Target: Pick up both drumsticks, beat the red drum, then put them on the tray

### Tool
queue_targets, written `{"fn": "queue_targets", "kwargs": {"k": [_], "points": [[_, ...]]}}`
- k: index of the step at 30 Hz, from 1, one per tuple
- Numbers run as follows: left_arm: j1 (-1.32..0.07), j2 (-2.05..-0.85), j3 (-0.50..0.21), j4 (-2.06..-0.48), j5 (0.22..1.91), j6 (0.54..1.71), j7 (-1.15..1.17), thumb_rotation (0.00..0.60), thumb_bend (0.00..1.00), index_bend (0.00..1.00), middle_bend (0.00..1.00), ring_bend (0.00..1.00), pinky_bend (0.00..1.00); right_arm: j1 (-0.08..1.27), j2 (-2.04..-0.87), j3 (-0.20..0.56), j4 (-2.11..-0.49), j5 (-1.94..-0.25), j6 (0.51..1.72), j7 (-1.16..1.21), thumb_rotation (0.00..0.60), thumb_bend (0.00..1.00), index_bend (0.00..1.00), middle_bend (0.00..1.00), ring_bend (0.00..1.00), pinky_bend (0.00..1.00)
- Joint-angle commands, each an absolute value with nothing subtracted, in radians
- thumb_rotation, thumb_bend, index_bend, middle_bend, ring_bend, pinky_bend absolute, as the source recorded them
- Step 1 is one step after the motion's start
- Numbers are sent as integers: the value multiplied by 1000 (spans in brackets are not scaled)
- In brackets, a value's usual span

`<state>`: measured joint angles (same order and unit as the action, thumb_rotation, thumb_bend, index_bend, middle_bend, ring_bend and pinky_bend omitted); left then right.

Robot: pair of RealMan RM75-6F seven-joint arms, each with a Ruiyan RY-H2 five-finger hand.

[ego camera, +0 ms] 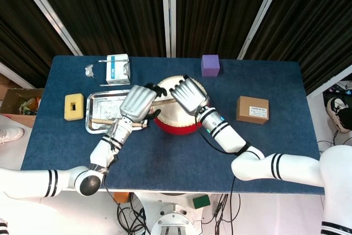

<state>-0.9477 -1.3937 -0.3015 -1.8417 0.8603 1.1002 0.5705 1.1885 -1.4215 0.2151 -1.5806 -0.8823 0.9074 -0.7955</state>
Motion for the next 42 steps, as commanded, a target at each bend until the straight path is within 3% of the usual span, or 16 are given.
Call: {"fn": "queue_targets", "kwargs": {"k": [1, 19, 36, 42], "points": [[-954, -1398, -300, -1836, 853, 1098, 575, 600, 280, 385, 422, 321, 601, 1189, -1425, 212, -1575, -884, 908, -788, 600, 903, 893, 758, 481, 407], [-970, -1409, -283, -1813, 833, 1116, 587, 600, 318, 429, 454, 338, 600, 1187, -1428, 203, -1565, -906, 916, -751, 600, 903, 893, 758, 481, 404], [-970, -1416, -273, -1789, 841, 1109, 559, 600, 412, 532, 572, 437, 599, 1174, -1426, 206, -1562, -937, 927, -703, 600, 899, 869, 745, 479, 400], [-964, -1418, -271, -1775, 854, 1103, 530, 600, 419, 543, 593, 456, 600, 1172, -1430, 206, -1552, -945, 924, -691, 600, 840, 825, 717, 476, 393]]}}
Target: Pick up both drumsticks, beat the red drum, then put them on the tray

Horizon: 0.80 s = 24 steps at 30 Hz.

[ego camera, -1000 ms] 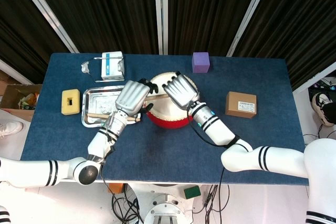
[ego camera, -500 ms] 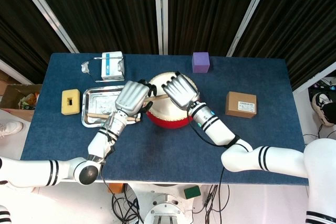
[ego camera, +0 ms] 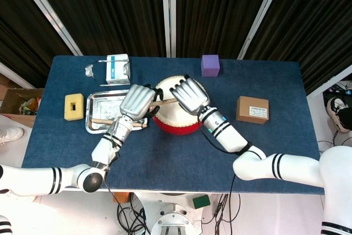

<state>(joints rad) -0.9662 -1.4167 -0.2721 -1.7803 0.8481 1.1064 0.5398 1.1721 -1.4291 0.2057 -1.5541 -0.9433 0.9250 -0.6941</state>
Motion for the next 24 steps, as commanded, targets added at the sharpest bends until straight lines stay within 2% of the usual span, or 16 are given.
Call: {"fn": "queue_targets", "kwargs": {"k": [1, 7, 11, 18, 21, 24], "points": [[-962, -1419, -271, -1771, 860, 1102, 523, 600, 421, 547, 597, 460, 600, 1171, -1431, 207, -1549, -946, 923, -689, 600, 834, 815, 710, 475, 391], [-950, -1423, -269, -1745, 903, 1097, 474, 600, 453, 596, 640, 506, 603, 1167, -1437, 207, -1544, -948, 926, -685, 600, 783, 774, 678, 475, 382], [-943, -1424, -265, -1729, 927, 1092, 449, 600, 471, 635, 669, 538, 612, 1164, -1437, 209, -1544, -946, 930, -684, 600, 682, 738, 657, 465, 376], [-935, -1426, -266, -1713, 943, 1079, 418, 600, 483, 644, 677, 546, 612, 1161, -1440, 212, -1542, -947, 934, -680, 600, 548, 690, 626, 437, 356], [-933, -1427, -267, -1706, 949, 1071, 402, 600, 486, 645, 678, 546, 612, 1160, -1442, 214, -1542, -945, 936, -681, 600, 437, 616, 580, 413, 339], [-930, -1427, -269, -1699, 959, 1065, 383, 600, 489, 649, 683, 550, 612, 1158, -1445, 216, -1542, -942, 938, -679, 600, 225, 514, 531, 383, 323]]}}
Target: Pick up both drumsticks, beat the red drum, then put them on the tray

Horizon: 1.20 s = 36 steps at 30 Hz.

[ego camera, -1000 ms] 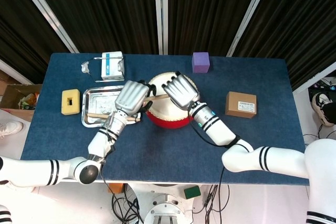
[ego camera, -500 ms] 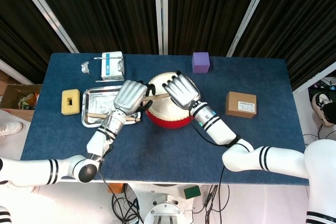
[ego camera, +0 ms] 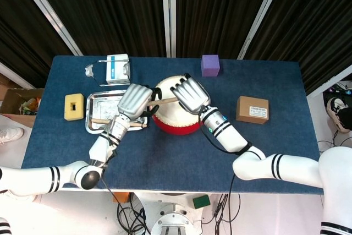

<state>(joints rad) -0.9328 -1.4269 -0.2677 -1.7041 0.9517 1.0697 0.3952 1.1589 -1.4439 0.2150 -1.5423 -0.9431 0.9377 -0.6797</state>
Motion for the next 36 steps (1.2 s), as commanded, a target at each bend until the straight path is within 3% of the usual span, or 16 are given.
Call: {"fn": "queue_targets", "kwargs": {"k": [1, 4, 10, 16, 25, 36], "points": [[-928, -1427, -271, -1698, 960, 1063, 374, 600, 491, 651, 684, 552, 613, 1157, -1446, 217, -1542, -940, 939, -678, 600, 161, 484, 515, 372, 317], [-923, -1424, -275, -1690, 966, 1053, 348, 600, 498, 655, 688, 555, 613, 1154, -1447, 222, -1545, -935, 942, -670, 600, 18, 387, 454, 333, 294], [-908, -1417, -284, -1683, 984, 1042, 285, 600, 510, 662, 697, 563, 613, 1145, -1432, 232, -1562, -940, 948, -649, 600, 0, 295, 391, 297, 272], [-882, -1400, -288, -1692, 1021, 1042, 209, 600, 509, 665, 700, 568, 612, 1120, -1378, 235, -1604, -969, 968, -629, 600, 0, 291, 399, 295, 270], [-773, -1351, -264, -1661, 1114, 1102, 24, 600, 508, 663, 688, 566, 606, 988, -1208, 201, -1706, -1085, 1058, -524, 600, 0, 291, 405, 295, 270], [-626, -1384, -160, -1353, 1177, 1102, -206, 600, 517, 661, 673, 558, 581, 800, -1071, 131, -1744, -1251, 1178, -358, 600, 0, 291, 409, 295, 269]]}}
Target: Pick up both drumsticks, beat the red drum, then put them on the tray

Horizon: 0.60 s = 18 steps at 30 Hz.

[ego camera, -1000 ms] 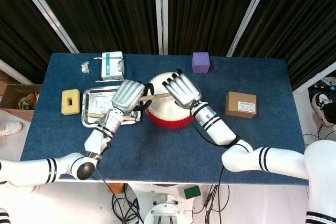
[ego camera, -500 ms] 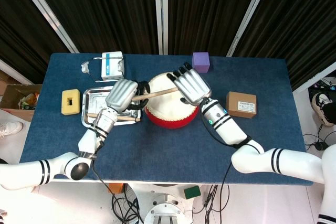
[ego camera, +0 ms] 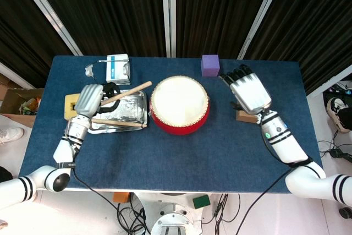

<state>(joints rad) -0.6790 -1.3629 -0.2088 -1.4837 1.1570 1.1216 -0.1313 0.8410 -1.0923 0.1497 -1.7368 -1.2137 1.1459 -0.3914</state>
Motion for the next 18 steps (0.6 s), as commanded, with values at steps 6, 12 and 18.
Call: {"fn": "queue_targets", "kwargs": {"k": [6, 12, 18], "points": [[-580, -1423, -129, -1173, 1199, 1071, -291, 600, 525, 661, 668, 550, 575, 722, -1043, 113, -1749, -1307, 1239, -309, 600, 0, 290, 416, 295, 269], [-573, -1488, -108, -1036, 1258, 1041, -376, 600, 527, 668, 659, 534, 550, 661, -1027, 105, -1753, -1328, 1275, -289, 600, 0, 291, 418, 295, 269], [-588, -1563, -94, -940, 1335, 1038, -467, 600, 527, 672, 641, 516, 527, 617, -1020, 111, -1760, -1339, 1300, -277, 600, 0, 290, 418, 295, 269]]}}
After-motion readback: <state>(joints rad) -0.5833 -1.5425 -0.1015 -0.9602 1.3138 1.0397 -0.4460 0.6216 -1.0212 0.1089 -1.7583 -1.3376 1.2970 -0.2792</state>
